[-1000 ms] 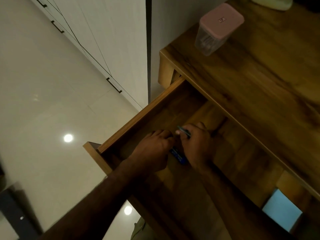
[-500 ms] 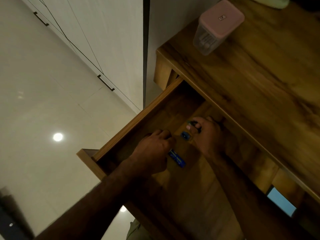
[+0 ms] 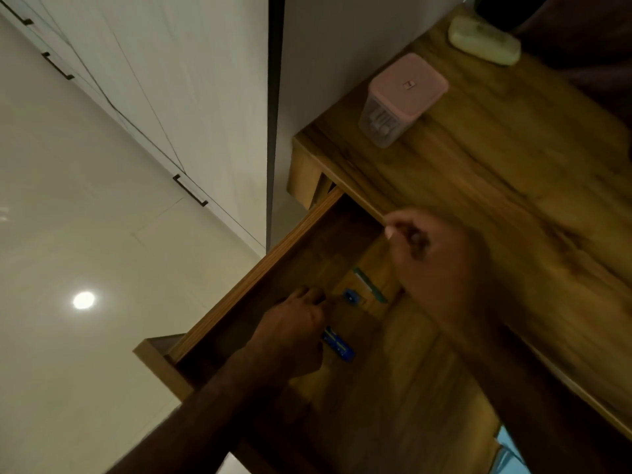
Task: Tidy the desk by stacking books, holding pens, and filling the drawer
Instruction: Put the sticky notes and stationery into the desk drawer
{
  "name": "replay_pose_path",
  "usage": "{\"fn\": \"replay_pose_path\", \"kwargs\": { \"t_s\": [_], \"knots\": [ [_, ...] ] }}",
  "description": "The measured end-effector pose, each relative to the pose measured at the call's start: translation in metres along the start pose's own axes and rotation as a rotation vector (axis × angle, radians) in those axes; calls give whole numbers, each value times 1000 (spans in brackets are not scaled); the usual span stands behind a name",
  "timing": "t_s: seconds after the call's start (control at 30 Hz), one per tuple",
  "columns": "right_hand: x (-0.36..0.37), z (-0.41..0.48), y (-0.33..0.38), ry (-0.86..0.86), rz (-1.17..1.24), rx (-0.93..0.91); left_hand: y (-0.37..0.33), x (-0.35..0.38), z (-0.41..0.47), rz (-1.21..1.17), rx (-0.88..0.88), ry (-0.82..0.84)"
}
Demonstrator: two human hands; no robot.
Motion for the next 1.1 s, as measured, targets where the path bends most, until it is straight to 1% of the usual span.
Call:
{"fn": "replay_pose_path", "kwargs": {
  "t_s": [0.03, 0.1, 0.17, 0.27, 0.3, 0.37, 0.4, 0.43, 0.5, 0.57, 0.6, 0.7, 0.73, 0.8, 0.83, 0.9, 1.0, 1.1],
  "knots": [
    [-9, 15, 7, -36, 38, 14, -3, -5, 0, -28, -7, -18],
    [-23, 47, 19, -55, 170, 94, -13, -24, -1, -101, -5, -139],
    [-31, 78, 27, -48, 369, 208, -27, -58, 3, -184, 42, -353],
    [-28, 118, 32, 5, 607, 416, -34, -127, 26, -418, 69, -692],
    [-26, 131, 34, 28, 691, 494, -33, -152, 40, -428, 72, -798],
    [-22, 150, 36, 79, 812, 613, -27, -195, 73, -324, 29, -940],
    [-20, 157, 36, 96, 817, 641, -20, -211, 92, -285, -4, -950],
    [-18, 162, 36, 107, 791, 652, -13, -224, 110, -275, -36, -919],
    [-14, 170, 38, 119, 751, 655, 9, -235, 141, -217, -37, -784],
    [-10, 174, 38, 136, 788, 679, 22, -233, 157, -233, -15, -672],
    [-10, 174, 39, 143, 825, 690, 23, -231, 159, -231, -16, -664],
    [-15, 164, 44, 127, 865, 667, 11, -226, 149, -251, -153, -704],
    [-20, 152, 48, 107, 857, 636, 7, -226, 140, -291, -178, -740],
    [-33, 118, 55, 98, 846, 553, 0, -221, 111, -387, -138, -785],
    [-38, 96, 57, 128, 851, 521, -4, -218, 88, -427, -107, -796],
    [-42, 45, 55, 216, 877, 511, -10, -199, 35, -417, -80, -779],
    [-29, -26, 45, 359, 912, 570, -25, -160, -35, -391, -121, -668],
    [-7, -80, 30, 514, 800, 632, -39, -119, -79, -286, -280, -474]
  ]
}}
Point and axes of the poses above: each hand's wrist, its own z-axis towards the middle knuckle, its own x-axis out of the palm, y = z × x, the point moved 1 cm from there along z, towards the middle knuckle, and after that the axes turned 9 degrees about x, right-handed, at the moved point
